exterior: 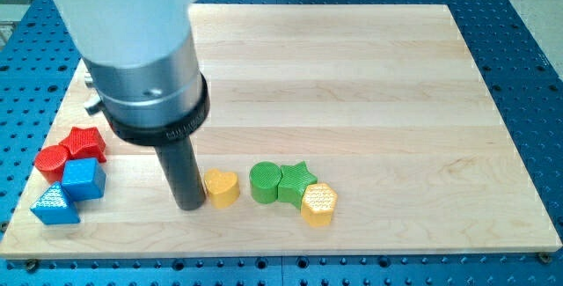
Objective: Move the yellow heart diagonally top right to the red star
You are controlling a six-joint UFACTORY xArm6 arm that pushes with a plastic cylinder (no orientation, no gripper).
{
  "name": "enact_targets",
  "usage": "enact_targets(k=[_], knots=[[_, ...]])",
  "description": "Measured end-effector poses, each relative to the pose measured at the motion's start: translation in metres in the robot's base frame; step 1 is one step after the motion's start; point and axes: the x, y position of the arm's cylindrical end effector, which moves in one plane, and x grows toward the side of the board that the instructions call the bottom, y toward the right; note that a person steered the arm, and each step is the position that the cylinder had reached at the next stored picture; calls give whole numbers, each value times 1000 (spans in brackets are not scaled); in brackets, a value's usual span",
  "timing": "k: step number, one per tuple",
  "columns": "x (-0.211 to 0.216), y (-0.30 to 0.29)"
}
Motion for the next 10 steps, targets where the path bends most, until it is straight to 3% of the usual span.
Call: enact_targets(k=[1, 3, 4, 6, 9, 10], knots=[[0, -8], [-80, -67], [-96, -62], [-112, -67], [-60, -33], [-89, -26]])
